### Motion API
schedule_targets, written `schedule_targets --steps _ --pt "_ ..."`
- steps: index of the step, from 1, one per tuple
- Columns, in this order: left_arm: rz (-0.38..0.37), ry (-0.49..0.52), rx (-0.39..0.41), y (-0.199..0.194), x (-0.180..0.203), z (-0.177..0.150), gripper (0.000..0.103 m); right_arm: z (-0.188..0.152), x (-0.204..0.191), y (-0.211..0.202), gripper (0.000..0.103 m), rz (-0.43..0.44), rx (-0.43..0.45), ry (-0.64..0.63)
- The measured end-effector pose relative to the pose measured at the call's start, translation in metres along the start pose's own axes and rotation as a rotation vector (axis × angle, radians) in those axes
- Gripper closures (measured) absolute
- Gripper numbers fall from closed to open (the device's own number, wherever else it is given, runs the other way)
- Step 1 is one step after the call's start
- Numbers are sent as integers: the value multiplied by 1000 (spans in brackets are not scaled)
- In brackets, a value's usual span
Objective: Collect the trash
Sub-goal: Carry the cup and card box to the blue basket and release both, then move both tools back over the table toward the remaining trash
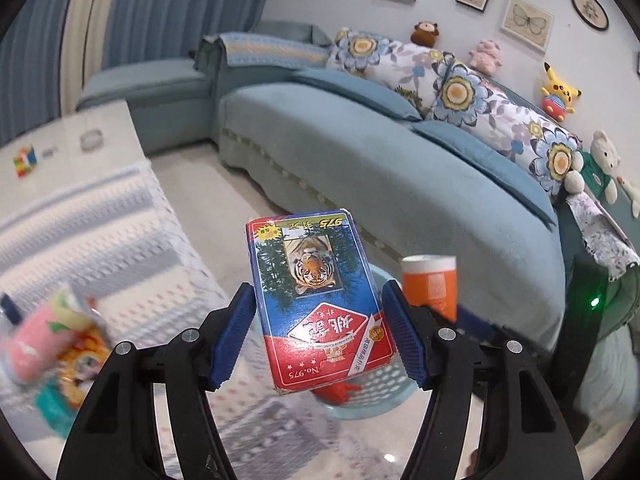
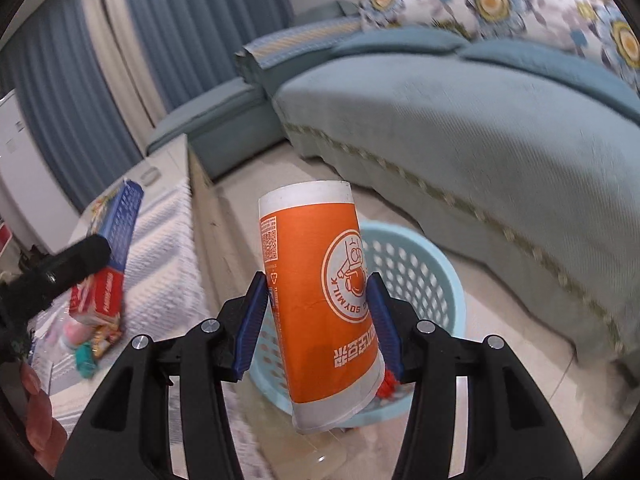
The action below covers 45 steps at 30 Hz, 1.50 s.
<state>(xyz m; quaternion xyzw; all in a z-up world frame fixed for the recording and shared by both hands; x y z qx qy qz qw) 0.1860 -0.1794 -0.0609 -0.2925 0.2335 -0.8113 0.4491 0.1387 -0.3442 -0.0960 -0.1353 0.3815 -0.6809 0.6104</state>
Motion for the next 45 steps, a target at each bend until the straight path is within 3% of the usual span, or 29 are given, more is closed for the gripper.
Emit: schedule_targets --steps 3,7,10,26,30,36,45 --pt "0 7 -47 20 0 -14 39 -12 13 15 55 -39 -37 18" --pt "56 50 -73 34 -4 -26 38 -23 20 28 54 -59 -66 30" --pt "18 46 -108 41 -7 -31 31 -26 23 32 53 -71 -73 42" --pt "20 15 -54 14 -17 -22 29 -27 2 16 50 -59 -50 -10" --pt "23 8 -17 -9 -22 -14 29 -23 -19 3 50 -42 -30 -51" --pt "67 -18 87 -76 -54 -5 29 -13 -73 -23 50 34 19 -129" --pt "270 -152 181 -188 -168 -31 29 -29 -192 -45 50 202 33 -307"
Point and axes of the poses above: each gripper's, at about its wrist camera, not at the fingertips, and y roughly the way its jaws point, x to its right, z to its top, the point moved 6 cm from there along y, roughly the way its jaws point, and after that the axes turned 1 degree about -x, right-handed, at the moved point
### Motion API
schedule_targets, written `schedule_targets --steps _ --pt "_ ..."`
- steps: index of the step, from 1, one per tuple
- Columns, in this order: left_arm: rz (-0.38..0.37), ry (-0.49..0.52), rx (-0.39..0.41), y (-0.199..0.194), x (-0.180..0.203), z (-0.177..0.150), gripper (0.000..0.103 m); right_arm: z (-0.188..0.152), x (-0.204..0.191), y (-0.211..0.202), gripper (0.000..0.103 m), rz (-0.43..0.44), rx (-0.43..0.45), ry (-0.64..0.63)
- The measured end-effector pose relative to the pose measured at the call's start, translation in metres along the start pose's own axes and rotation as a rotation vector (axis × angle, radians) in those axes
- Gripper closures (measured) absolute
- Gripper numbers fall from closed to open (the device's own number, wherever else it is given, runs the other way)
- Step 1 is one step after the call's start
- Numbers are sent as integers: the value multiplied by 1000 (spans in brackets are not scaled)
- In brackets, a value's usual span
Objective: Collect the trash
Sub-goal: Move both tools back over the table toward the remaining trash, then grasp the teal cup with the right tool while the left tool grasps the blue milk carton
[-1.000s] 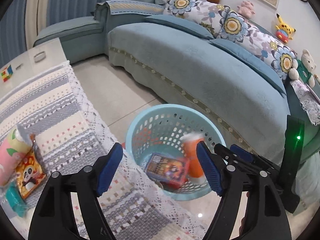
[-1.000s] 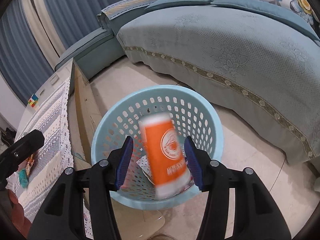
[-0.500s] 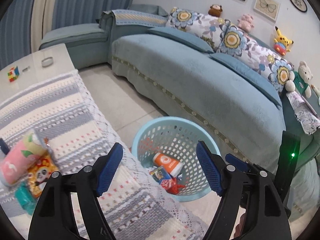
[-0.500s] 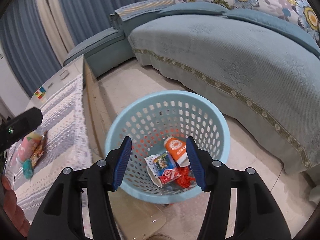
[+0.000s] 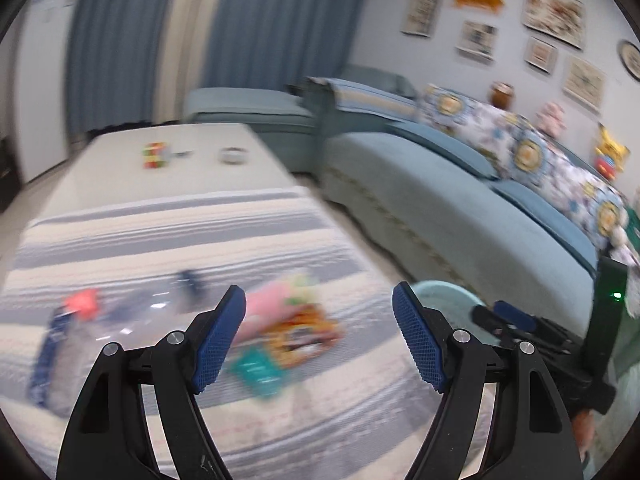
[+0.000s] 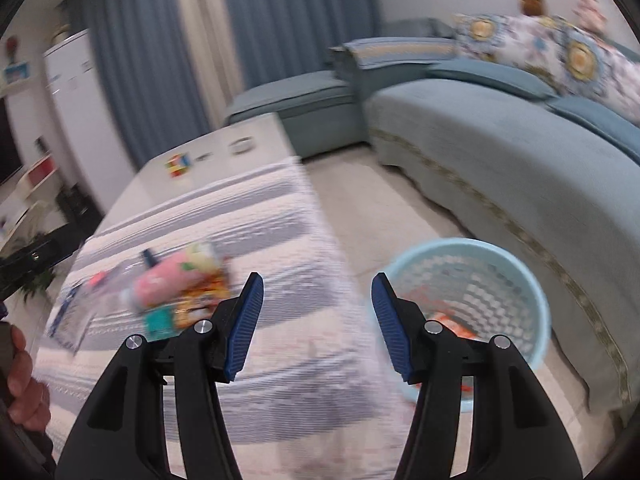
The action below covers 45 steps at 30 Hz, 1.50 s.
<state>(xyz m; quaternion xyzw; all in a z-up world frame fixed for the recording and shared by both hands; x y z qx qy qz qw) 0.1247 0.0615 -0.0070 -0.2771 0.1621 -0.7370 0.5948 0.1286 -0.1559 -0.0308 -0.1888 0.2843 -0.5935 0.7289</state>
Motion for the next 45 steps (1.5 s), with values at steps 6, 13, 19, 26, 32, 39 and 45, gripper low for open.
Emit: schedule_targets --steps 6,13,19,26,32,39,45 --pt "148 -116 20 -41 -100 -6 29 -8 -75 19 50 83 -44 -133" --pt "265 -233 -24 -57 -184 -32 29 -28 -136 52 50 146 -100 -266" --pt "303 -268 -93 -45 -218 -59 29 -47 -158 85 50 174 -143 -318" --pt "381 -297 -144 -18 -239 -76 31 -57 -158 109 44 210 -191 -290" --pt "418 -281 -186 -1 -246 -86 43 -65 -166 120 43 195 -223 -334" --pt "398 -325 -208 6 -253 -96 65 -78 -178 132 43 163 -286 -409" --pt "384 -333 -154 -6 -247 -95 68 -83 -180 135 64 145 -292 -417"
Point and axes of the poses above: each gripper's, at about its wrist camera, not at the fingertips, and y roughly the way its jaws point, x to its right, z to its top, the point moved 6 cm from there along y, roughly the way its jaws point, and after that the axes turned 1 degree about -x, right-handed, at the moved point
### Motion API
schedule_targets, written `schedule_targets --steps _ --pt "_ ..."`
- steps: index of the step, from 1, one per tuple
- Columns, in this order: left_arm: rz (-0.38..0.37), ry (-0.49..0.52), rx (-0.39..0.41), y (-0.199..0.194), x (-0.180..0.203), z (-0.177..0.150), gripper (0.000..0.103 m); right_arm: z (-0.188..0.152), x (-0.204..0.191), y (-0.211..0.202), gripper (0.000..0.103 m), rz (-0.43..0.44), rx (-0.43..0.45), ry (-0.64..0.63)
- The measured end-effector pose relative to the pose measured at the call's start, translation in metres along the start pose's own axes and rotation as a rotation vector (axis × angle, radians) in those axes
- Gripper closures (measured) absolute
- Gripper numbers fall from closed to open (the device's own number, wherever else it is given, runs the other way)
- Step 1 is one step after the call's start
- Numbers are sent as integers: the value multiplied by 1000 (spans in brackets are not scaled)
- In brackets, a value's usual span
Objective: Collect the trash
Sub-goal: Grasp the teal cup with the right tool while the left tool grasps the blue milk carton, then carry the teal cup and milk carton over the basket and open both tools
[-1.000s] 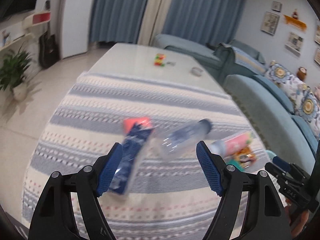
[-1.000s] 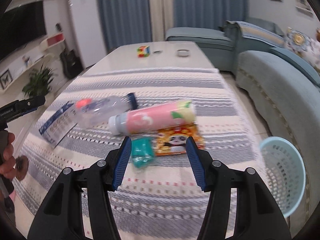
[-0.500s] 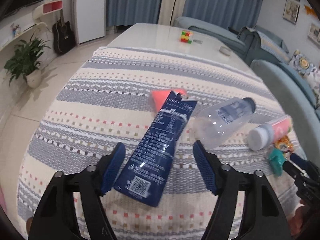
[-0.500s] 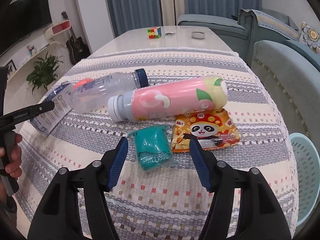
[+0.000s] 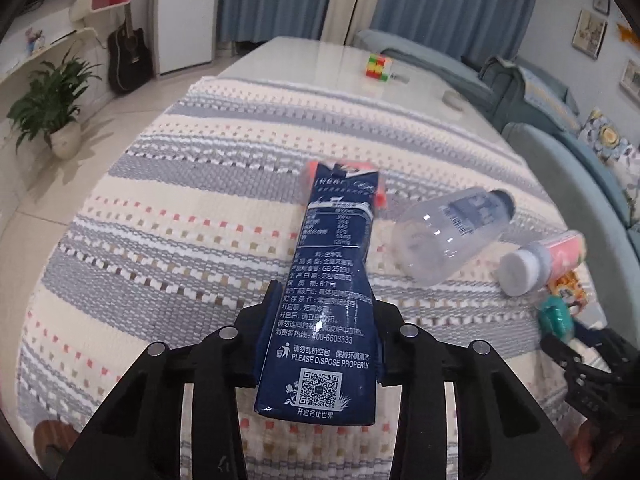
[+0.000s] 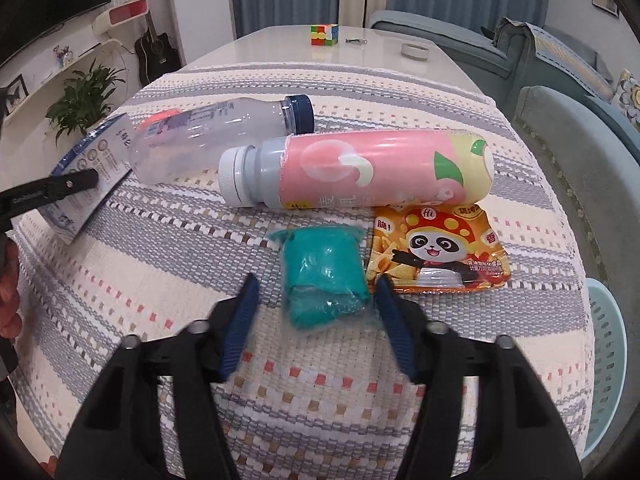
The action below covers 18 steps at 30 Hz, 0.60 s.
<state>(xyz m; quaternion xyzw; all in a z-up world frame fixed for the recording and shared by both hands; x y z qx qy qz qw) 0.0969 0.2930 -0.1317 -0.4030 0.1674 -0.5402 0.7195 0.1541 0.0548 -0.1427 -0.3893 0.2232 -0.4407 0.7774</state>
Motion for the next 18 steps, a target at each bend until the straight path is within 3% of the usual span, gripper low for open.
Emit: schedule_targets --steps 10,18 --pt "-91 8 124 -53 23 19 68 -3 4 -27 68 -17 96 11" --pt "-210 88 218 -100 94 37 68 8 63 -112 68 -86 270 144"
Point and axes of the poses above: each gripper's, at about its wrist camera, not at the fingertips, and y roughly the way its jaws point, x to its right, z to its top, the point moved 6 cm from there along y, roughly the way its jaws point, and after that the axes turned 1 degree about -x, right-handed, at the moved point
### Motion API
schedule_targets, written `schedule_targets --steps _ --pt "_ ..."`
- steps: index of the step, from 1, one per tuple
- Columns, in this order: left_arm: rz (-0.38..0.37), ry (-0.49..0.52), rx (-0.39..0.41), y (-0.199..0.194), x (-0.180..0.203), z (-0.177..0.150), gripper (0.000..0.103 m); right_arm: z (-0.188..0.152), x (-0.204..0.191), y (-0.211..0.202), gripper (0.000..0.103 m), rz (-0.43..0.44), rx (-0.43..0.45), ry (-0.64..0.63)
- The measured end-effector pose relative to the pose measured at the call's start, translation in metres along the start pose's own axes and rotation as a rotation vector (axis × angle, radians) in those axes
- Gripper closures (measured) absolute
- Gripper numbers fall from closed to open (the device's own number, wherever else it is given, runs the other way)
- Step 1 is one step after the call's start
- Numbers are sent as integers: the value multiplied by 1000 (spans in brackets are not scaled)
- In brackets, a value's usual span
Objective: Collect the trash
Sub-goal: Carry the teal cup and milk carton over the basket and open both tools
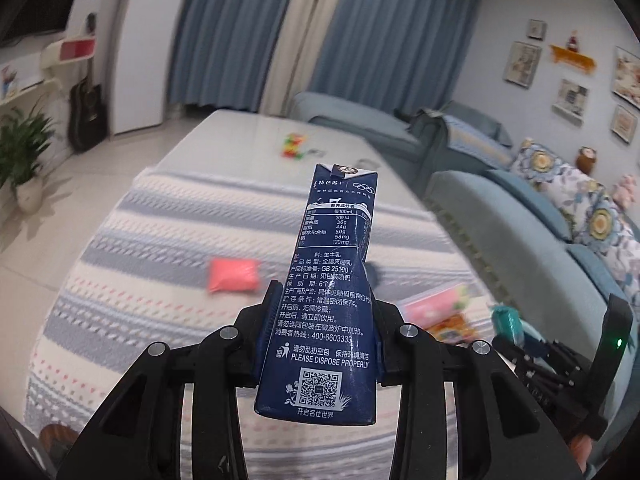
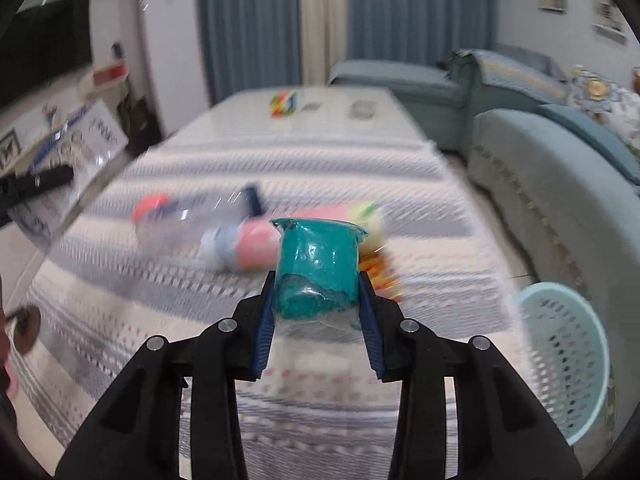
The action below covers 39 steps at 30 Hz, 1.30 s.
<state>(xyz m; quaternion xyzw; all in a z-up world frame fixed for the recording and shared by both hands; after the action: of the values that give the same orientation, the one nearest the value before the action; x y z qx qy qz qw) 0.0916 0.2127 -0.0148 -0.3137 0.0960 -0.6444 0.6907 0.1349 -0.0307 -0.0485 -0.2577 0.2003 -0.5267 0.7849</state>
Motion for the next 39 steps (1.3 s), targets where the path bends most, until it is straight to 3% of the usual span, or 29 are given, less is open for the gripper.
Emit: schedule_targets --steps 6,18,24,29,31,34,39 --pt "-122 78 23 -2 82 9 68 20 67 -49 68 -113 98 67" --pt "-319 261 -6 16 243 -7 67 0 185 -102 68 -290 105 168" --pt "-385 327 -97 45 316 -39 67 -35 236 -95 68 -282 56 327" --pt "-413 355 -185 75 352 -72 67 -66 263 -84 68 -290 -5 399" --pt "-437 361 -234 86 360 -88 67 -74 268 -79 68 -294 -22 417" --pt "-542 353 -350 109 373 -125 67 -88 275 -70 68 -309 -53 438" --pt "-506 395 -433 140 367 -168 67 -119 288 -52 67 -318 -111 488"
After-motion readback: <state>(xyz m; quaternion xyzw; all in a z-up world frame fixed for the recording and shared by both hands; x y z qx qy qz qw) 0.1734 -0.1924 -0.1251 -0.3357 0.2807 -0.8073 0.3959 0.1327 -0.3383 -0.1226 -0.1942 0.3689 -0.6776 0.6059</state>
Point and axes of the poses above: each gripper's, at about its wrist camera, not at the fingertips, and y roughly the way its jaws point, x to its right, z to its top, the point moved 6 cm from there along y, roughly the way its jaws point, and after that the axes turned 1 degree about -x, right-handed, at the moved point
